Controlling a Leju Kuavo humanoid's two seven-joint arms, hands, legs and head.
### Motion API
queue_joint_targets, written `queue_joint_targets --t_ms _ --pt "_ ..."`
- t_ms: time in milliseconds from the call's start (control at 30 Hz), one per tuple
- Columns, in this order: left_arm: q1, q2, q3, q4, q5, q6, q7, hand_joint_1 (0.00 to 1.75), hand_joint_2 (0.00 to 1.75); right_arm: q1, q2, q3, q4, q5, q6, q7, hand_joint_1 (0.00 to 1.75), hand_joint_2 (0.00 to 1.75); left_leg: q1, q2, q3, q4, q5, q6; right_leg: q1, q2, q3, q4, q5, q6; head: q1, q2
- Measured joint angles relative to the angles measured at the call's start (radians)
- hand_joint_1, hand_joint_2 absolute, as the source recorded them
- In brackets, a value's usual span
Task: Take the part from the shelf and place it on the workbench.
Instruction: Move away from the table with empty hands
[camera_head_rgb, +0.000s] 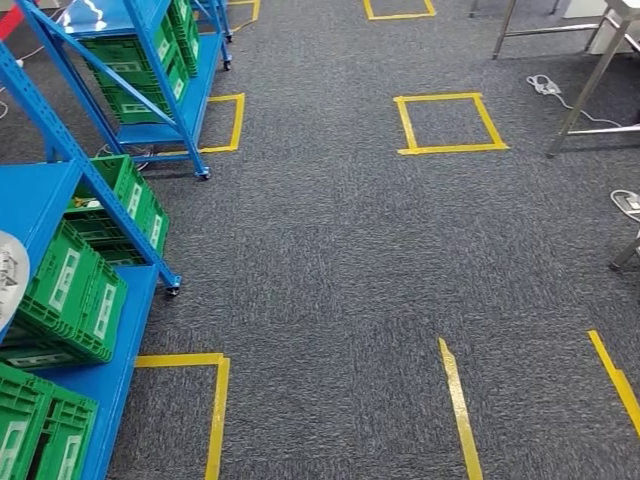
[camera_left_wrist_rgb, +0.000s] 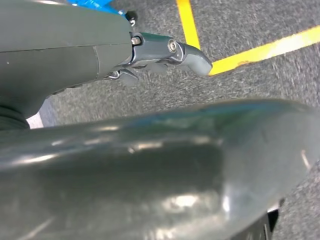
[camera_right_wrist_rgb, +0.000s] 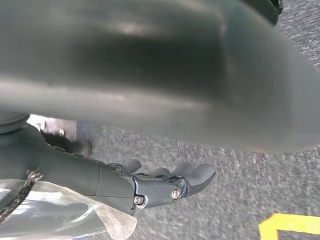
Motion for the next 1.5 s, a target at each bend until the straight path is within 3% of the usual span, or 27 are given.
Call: queue_joint_targets --t_ms 67,100,133,233,300,400,767,1500 --pt "-0.001 0.0 0.0 -0.001 0.001 0.0 0.0 0.0 0.0 0.0 0.0 0.002 0.0 0.0 0.0 0.001 0.0 0.0 0.001 0.014 -0.054 0.122 -0.045 0.0 0.007 -0.031 -0.004 0.0 -0.004 -0.007 -0.002 0.0" --pt "0.0 0.0 0.0 -0.002 0.002 0.0 0.0 0.0 0.0 0.0 0.0 0.002 0.0 0.0 0.0 0.001 0.0 0.0 0.001 0.015 -0.06 0.138 -0.041 0.002 0.01 -0.045 -0.004 0.0 -0.007 -0.01 -0.002 0.0" --pt "0.001 0.0 0.0 -0.002 0.003 0.0 0.0 0.0 0.0 -0.002 0.0 0.002 0.0 0.0 0.0 0.002 0.0 0.0 0.0 0.017 -0.044 0.111 -0.019 0.006 0.013 -0.058 -0.002 0.0 -0.01 -0.012 -0.002 0.0" --pt "0.004 0.004 0.0 -0.005 0.004 0.0 0.0 0.0 0.0 -0.005 0.0 0.004 0.0 -0.001 0.0 0.001 0.0 0.0 -0.011 0.038 0.064 -0.09 0.062 0.026 0.018 -0.084 0.009 0.001 -0.02 -0.01 -0.001 0.0" --pt "0.007 0.007 0.001 -0.01 0.004 0.0 0.0 0.0 0.0 -0.009 0.0 0.005 0.0 -0.003 0.0 -0.003 0.0 0.0 -0.017 0.049 0.094 -0.151 0.07 0.027 0.021 -0.092 0.008 0.004 -0.026 -0.009 0.0 0.0" --pt "0.015 0.009 0.002 -0.017 0.005 0.0 -0.001 0.0 0.0 -0.011 0.0 0.007 0.0 -0.009 0.0 -0.013 0.0 0.0 -0.019 0.048 0.095 -0.157 0.069 0.02 0.021 -0.093 0.009 0.004 -0.028 -0.011 0.0 0.0" --pt "0.008 0.013 -0.006 -0.04 0.045 0.0 -0.033 0.0 0.0 -0.016 0.0 0.02 0.0 -0.042 0.0 -0.031 0.0 0.0 -0.021 0.052 0.095 -0.156 0.064 0.028 0.018 -0.088 0.01 -0.004 -0.024 -0.004 0.0 0.0" --pt "-0.08 0.055 -0.173 -0.047 0.269 0.0 -0.176 0.0 0.0 -0.103 -0.014 0.172 0.02 -0.209 0.0 -0.111 0.0 0.0 -0.018 0.052 0.096 -0.156 0.065 0.029 0.021 -0.088 0.011 -0.003 -0.023 -0.003 0.0 0.0"
